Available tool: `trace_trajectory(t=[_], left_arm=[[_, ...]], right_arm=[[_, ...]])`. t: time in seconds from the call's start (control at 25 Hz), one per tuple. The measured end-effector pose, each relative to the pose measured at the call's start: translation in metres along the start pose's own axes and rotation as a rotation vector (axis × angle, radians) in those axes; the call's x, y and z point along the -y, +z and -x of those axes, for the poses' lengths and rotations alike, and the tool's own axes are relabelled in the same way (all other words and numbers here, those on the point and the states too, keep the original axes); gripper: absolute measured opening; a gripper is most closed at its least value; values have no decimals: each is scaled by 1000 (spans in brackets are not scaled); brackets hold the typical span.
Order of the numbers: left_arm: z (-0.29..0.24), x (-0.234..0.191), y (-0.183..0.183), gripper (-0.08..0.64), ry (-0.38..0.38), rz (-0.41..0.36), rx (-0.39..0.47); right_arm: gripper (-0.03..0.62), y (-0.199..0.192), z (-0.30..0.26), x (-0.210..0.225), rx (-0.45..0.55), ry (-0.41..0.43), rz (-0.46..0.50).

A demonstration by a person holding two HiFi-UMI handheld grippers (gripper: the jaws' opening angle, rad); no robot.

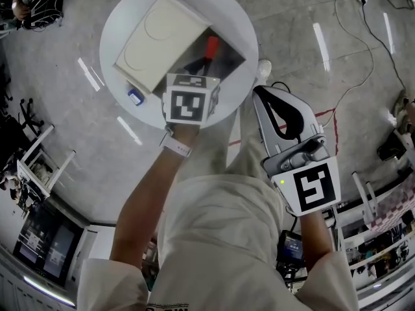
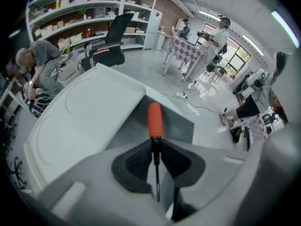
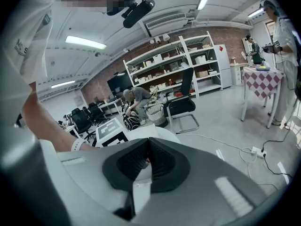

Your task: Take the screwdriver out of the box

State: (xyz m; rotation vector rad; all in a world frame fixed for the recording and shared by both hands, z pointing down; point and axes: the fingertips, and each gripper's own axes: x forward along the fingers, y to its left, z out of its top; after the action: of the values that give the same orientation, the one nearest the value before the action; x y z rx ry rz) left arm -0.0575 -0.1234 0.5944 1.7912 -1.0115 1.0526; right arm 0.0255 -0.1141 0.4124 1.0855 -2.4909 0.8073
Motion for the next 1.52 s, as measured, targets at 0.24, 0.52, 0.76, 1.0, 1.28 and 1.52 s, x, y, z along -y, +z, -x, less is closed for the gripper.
trace_trajectory(t=[0.24,0.52,0.76,1.0,1.28,1.52], left_arm=[[34,15,12,58,11,-43,67],[92,26,32,57,28,-69,194],[149,42,46,57,13,-108,288],[214,52,54,57,12,-102,394],[295,60,60,57,8,-99,540],[352,66,62,57,3,-82,658]], right_arm=[[-2,14,23,-10,24,-4,45],[-2,36,49,-30,22,-24,95],[-2,63,72,-47,55,-40,128],[-2,88,99,-60,81,-74,196],[-2,115,117,-88,121,-94,234],[-2,137,129,-102,158,-116,263]])
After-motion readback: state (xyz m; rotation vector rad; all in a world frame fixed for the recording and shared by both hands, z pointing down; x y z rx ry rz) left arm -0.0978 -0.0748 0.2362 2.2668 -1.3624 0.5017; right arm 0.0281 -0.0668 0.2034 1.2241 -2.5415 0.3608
